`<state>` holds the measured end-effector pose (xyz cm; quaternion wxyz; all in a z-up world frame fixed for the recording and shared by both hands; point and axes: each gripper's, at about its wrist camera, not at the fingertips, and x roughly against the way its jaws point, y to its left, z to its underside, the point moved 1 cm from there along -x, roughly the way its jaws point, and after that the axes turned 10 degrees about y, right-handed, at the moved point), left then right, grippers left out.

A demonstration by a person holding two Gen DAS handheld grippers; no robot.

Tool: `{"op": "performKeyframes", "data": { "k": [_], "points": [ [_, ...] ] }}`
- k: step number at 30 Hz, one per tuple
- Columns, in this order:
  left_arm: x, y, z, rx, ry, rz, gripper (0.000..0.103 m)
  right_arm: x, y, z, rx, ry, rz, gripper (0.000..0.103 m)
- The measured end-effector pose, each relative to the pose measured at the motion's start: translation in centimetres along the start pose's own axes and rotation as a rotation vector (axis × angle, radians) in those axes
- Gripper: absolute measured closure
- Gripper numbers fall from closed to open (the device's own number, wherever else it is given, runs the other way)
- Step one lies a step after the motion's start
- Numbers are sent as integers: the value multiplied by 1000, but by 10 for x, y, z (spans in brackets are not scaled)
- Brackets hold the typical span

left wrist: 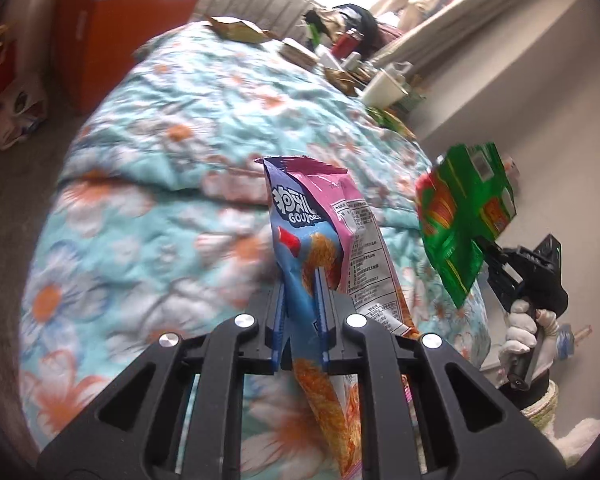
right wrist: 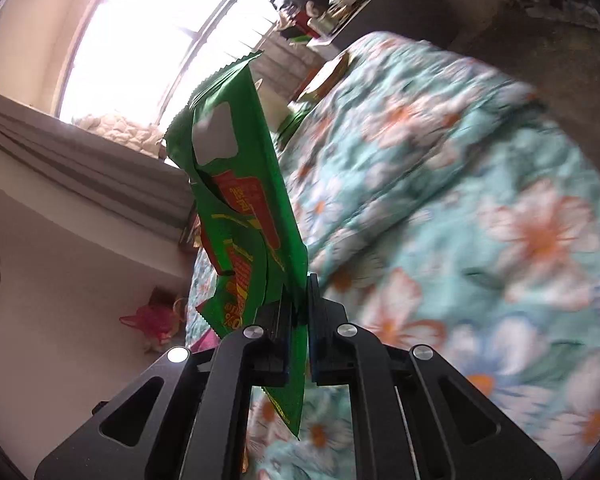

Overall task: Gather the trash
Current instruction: 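Lift both snack bags off the bed with both tools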

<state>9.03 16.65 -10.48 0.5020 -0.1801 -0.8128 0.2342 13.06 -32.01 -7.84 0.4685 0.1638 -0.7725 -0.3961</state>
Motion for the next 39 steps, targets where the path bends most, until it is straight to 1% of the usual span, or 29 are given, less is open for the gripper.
{"op": "performKeyframes", "data": {
  "k": [3,5,6,7,9,12,13,15,19,26,28,29,31,33,39],
  "points": [
    [-18,-17,-7,-38,30,34,91,35,-25,10,-62,-39,6,96],
    [-28,-24,-8,-39,61,50,90,46,-36,17,-97,-50,-13,96],
    [-33,-26,-8,-33,77,54,85,48,-41,20,-117,-56,-24,96],
    [-36,-27,-8,-21,97,66,82,48,-45,23,-130,-59,-34,96],
    [-39,-25,-8,7,116,77,67,44,-47,24,-145,-58,-58,96],
    [-35,-19,-4,52,139,76,60,34,-50,34,-150,-42,-85,95],
    [-33,-16,-3,69,148,78,59,39,-58,40,-152,-36,-88,95],
    [-31,-11,1,91,165,87,56,29,-57,35,-156,-20,-89,93],
    [-34,-10,10,108,202,101,56,22,-62,33,-172,-7,-92,93],
    [-42,-21,10,68,197,57,58,11,-74,34,-213,12,-105,92],
    [-44,-24,8,56,195,38,63,11,-78,36,-228,14,-119,87],
    [-45,-25,8,44,193,20,68,9,-80,35,-238,14,-123,86],
    [-46,-27,8,24,189,-5,74,6,-83,33,-247,14,-117,86],
    [-47,-28,8,9,189,-4,81,4,-84,33,-250,8,-113,86],
    [-46,-30,8,-15,184,1,88,2,-85,34,-260,-14,-109,86]
  ]
}}
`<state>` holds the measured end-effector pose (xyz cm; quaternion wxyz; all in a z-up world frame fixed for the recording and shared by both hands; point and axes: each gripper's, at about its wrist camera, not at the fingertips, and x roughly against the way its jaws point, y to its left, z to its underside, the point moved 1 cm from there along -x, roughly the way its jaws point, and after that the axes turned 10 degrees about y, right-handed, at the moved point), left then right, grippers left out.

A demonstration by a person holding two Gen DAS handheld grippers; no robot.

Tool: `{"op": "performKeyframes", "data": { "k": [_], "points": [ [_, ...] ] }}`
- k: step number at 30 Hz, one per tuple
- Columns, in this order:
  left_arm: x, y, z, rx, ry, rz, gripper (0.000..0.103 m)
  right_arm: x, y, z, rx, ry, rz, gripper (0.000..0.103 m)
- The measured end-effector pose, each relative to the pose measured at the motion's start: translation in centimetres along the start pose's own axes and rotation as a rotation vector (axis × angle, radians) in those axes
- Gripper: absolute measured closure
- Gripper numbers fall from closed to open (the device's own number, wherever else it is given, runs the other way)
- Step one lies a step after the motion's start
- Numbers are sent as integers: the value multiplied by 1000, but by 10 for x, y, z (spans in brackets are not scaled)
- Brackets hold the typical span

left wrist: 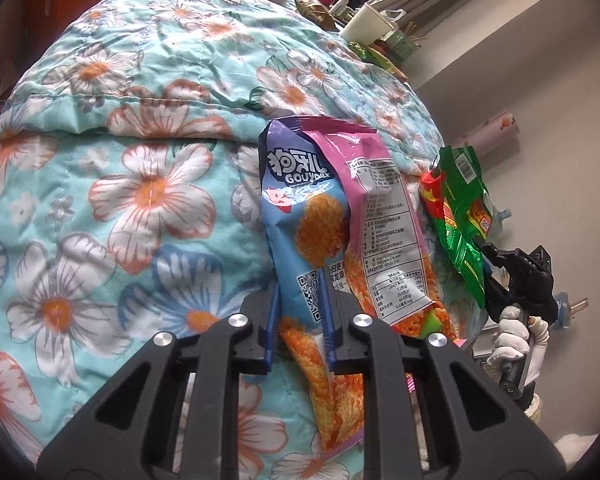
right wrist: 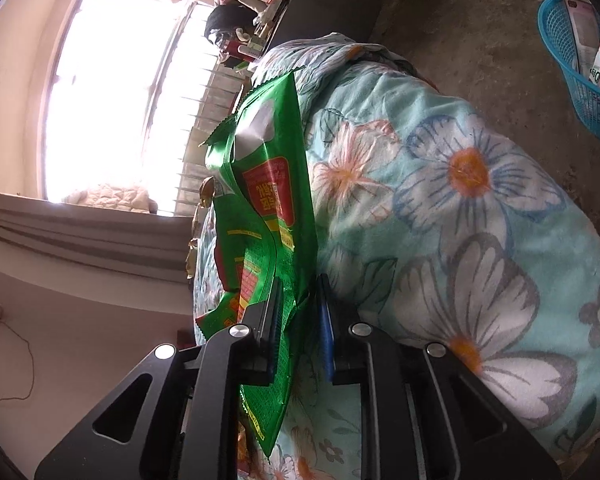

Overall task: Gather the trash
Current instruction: 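Lift both snack bags off the bed with both tools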

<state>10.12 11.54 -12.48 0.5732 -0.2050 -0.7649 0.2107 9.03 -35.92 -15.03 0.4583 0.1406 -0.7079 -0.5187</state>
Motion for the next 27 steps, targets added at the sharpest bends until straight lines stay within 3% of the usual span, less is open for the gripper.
{"op": "performKeyframes", "data": {
  "k": [6,16,27],
  "points": [
    [9,-5,1,-16,-31,18,92,2,3,1,14,-13,1,93],
    [34,-21,-7,-50,-114,109,96,28,12,2,49,-71,-87,96],
    [46,-104,-29,-230,-182,170,96,86,2,-2,63,-182,-191,96]
  ]
}}
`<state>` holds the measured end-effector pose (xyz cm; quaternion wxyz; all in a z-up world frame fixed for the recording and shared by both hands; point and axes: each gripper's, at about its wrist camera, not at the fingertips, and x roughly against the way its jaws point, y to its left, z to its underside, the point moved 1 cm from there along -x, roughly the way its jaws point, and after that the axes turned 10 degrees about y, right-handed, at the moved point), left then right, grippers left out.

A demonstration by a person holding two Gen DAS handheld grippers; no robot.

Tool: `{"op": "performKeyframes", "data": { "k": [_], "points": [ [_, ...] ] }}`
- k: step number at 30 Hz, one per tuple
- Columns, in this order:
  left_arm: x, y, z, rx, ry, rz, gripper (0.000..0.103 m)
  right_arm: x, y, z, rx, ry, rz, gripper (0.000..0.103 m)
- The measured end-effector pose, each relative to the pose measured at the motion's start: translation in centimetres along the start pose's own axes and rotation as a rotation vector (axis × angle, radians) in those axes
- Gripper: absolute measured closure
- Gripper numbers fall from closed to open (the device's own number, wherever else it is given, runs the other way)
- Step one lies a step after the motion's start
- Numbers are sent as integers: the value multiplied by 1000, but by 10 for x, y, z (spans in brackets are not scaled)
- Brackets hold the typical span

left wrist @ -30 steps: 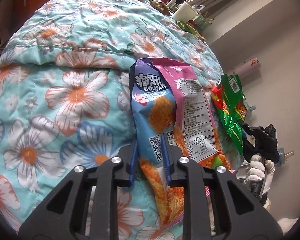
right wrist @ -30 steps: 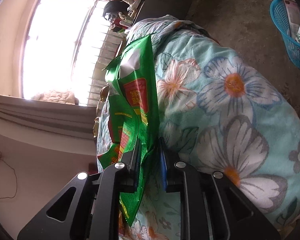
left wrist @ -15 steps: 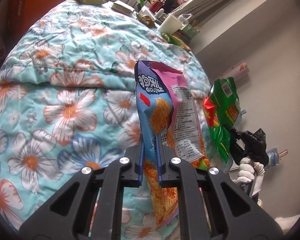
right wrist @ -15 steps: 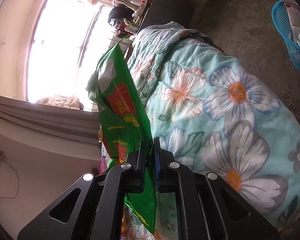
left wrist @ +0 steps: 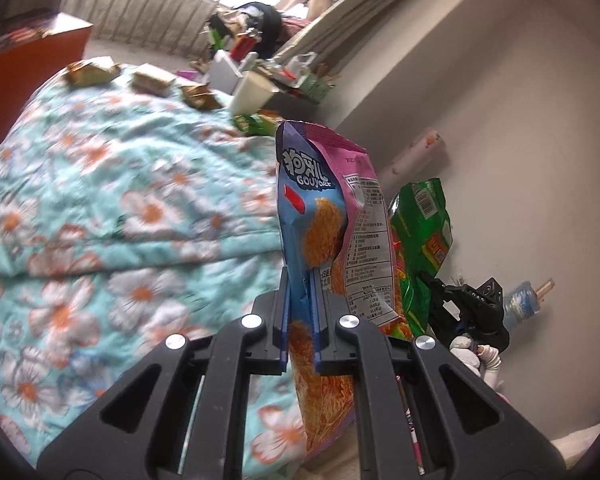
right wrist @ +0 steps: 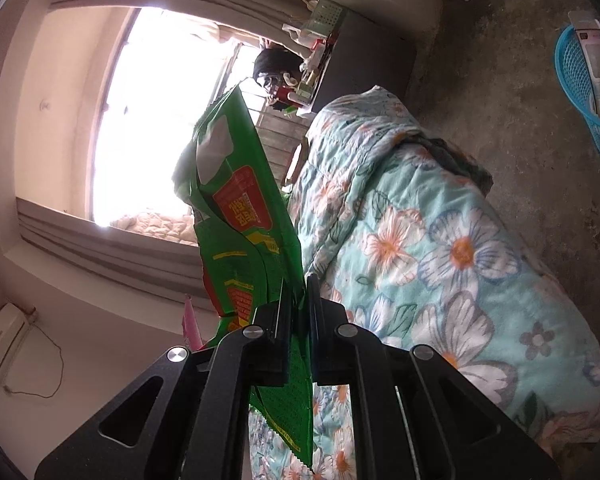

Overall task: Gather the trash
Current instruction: 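Lift both snack bags off the bed with both tools, then carry both snack bags with both tools over the wastebasket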

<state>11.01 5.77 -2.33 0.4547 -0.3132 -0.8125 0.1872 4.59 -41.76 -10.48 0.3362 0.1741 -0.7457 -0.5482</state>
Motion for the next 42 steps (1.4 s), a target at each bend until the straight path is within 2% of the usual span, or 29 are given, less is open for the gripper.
{"op": "performKeyframes", "data": {
  "k": [6,10,14,20,25,31,35,39,42],
  "points": [
    [-42,-69,-27,-156,34,64,96,76,-7,-17,3,-177,6,96],
    [-83,-124,-44,-265,84,102,97,135,-18,-30,-2,-326,48,96],
    [-138,-187,-63,-388,123,138,97,181,-31,-46,-5,-470,183,96],
    [-225,-253,-80,-489,205,137,97,204,-73,-83,-56,-594,428,96],
    [-277,-278,-86,-517,254,135,97,184,-119,-124,-61,-621,685,96],
    [-303,-275,-95,-505,287,110,97,125,-165,-178,20,-648,981,96],
    [-308,-264,-101,-497,295,80,97,78,-201,-200,78,-669,1169,95],
    [-313,-255,-104,-493,308,54,97,33,-244,-202,96,-596,1251,95],
    [-317,-251,-104,-492,317,46,97,8,-268,-196,115,-522,1264,95]
  ]
}}
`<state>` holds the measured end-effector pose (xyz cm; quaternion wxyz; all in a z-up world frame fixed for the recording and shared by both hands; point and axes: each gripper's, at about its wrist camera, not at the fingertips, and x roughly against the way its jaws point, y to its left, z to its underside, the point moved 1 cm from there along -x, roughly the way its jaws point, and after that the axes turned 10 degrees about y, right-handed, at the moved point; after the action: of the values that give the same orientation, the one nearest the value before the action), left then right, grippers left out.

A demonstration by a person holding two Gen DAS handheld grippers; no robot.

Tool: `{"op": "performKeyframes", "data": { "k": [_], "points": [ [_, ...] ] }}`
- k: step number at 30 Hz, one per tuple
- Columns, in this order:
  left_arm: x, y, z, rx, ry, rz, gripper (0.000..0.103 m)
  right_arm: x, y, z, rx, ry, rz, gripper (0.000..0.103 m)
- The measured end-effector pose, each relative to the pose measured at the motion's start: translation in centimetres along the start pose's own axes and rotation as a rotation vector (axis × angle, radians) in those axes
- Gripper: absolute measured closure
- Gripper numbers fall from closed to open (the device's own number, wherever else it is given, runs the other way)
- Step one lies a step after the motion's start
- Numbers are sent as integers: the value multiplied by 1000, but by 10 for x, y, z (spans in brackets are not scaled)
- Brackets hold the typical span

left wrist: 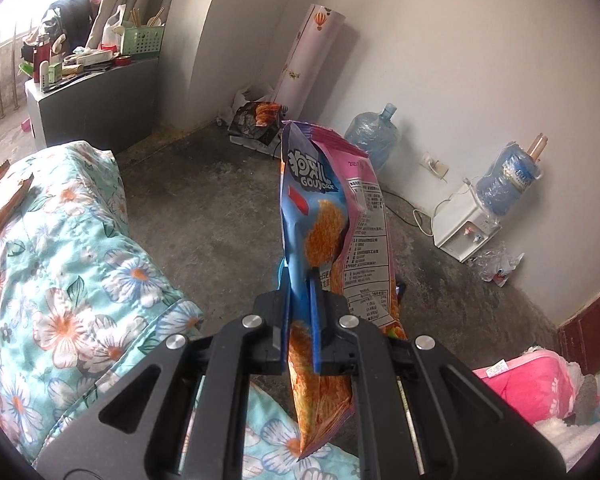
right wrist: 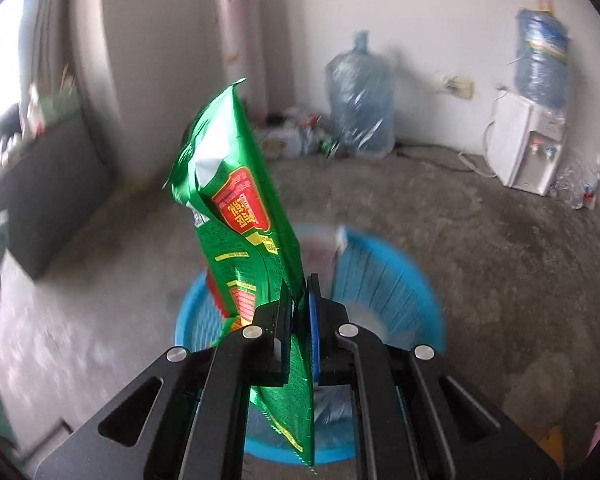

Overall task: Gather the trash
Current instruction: 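Carry both snack bags with both tools over the wastebasket, then open the right tool to drop the green snack bag into the wastebasket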

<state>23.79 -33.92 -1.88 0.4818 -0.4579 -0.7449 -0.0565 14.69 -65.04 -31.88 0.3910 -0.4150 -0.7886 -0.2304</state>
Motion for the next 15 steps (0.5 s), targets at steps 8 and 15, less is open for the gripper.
{"op": "performKeyframes", "data": {
  "k": [8,15],
  "points": [
    [-13,-3,-1,0,24,10,97,0,-15,1,11,112,-109,92],
    [-21,-16,-8,-28,24,12,97,46,-80,-8,-181,80,-218,50]
  ]
}}
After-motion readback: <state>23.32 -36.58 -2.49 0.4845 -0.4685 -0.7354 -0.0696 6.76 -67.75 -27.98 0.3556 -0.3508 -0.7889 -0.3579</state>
